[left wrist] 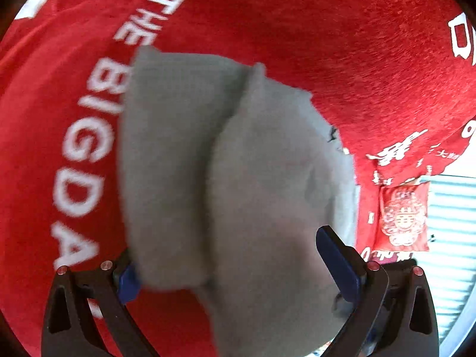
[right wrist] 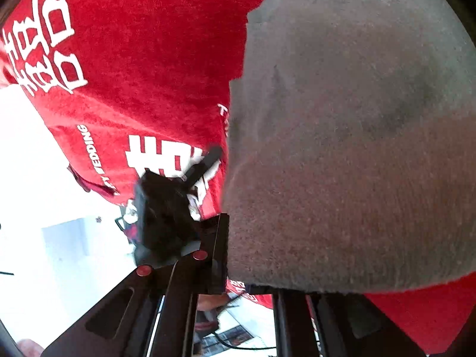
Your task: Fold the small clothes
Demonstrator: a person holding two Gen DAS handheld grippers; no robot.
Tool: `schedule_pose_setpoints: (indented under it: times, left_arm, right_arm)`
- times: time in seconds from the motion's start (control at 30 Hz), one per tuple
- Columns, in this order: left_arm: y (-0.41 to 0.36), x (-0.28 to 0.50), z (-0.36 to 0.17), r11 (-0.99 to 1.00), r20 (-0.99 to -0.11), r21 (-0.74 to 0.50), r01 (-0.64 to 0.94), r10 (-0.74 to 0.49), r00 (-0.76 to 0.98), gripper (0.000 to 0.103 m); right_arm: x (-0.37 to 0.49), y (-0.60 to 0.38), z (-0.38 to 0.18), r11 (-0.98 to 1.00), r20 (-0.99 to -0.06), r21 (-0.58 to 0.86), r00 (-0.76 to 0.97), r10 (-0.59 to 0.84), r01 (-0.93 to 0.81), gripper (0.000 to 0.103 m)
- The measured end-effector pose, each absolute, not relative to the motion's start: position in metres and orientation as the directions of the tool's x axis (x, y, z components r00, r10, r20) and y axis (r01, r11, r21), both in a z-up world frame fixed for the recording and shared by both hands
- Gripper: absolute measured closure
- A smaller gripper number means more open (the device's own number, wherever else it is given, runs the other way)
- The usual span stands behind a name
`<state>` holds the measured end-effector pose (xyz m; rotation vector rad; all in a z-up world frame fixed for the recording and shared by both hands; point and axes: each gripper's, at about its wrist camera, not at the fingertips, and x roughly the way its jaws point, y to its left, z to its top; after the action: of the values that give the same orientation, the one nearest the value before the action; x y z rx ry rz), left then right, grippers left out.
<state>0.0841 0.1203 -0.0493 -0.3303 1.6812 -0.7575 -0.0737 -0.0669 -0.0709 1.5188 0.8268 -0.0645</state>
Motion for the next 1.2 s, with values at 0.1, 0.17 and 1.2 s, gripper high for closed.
schedule_pose_setpoints:
  times: [0.1,0.17,1.2]
  left_arm:
    - [0.101,0.082,-0.043,0.717,-0.740,-0.668,0.196,-0.617,-0.265,0.001]
    - [0.087,0.079,-0.037,0.714,-0.752,-0.658,0.238,-0.610,-0.248,0.001]
    - [0.004,0.039,0.056,0.721,-0.845,-0.468,0.511,-0.535,-0.019,0.077]
  right_arm:
    - [-0.078,-0.060,-0.077,0.147,-0.552,0.816,0.680,0.482,0.558,0.095]
    - [-0.080,-0.057,-0.079,0.201,-0.605,0.775,0.612,0.509,0.599,0.090]
    - [-0.079,-0.190,-0.043,0.509,-0.800,0.597,0.506,0.322,0.620,0.098]
